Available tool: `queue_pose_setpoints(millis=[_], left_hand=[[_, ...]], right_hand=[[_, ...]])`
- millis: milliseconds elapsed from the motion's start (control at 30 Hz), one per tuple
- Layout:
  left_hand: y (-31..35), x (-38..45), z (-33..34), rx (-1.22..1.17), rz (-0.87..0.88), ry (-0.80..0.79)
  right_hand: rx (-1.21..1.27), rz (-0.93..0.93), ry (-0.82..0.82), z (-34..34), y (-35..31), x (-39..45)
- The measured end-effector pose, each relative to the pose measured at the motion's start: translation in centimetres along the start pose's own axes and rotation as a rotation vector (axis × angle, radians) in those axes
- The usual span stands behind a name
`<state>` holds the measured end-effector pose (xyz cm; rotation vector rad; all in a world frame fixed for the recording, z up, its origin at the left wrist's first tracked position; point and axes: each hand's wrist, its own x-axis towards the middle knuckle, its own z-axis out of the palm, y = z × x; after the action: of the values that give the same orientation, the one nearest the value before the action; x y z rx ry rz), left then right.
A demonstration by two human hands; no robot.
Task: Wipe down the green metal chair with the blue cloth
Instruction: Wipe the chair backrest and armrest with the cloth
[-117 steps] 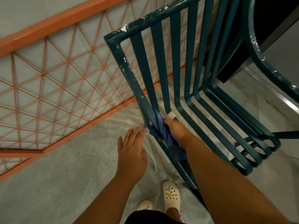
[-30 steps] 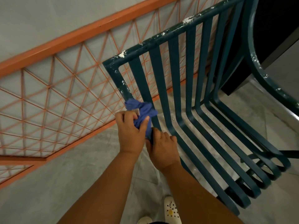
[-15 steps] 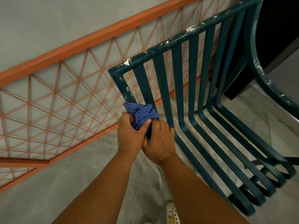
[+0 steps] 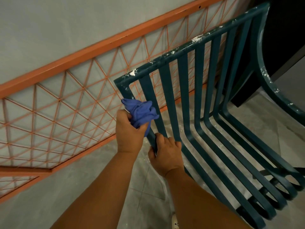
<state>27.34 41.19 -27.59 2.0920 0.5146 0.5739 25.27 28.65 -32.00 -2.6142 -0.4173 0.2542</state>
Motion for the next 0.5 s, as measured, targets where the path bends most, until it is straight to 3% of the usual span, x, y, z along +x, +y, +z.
queue_pose_setpoints(millis=[133, 333, 500], left_hand=[[-0.2, -0.1, -0.4, 0.015, -0.008, -0.026], [3.5, 3.5, -1.9, -0.098, 0.074, 0.204], [2.1, 0.2, -0.8, -0.092, 0.002, 0.101]], right_hand=[[-0.005, 0.009, -0.006, -0.2, 0.0, 0.0], [0.032, 0.023, -0.025, -0.4, 0.0, 0.0], [0.014, 0.023, -0.037, -0.4, -0.2, -0.2]])
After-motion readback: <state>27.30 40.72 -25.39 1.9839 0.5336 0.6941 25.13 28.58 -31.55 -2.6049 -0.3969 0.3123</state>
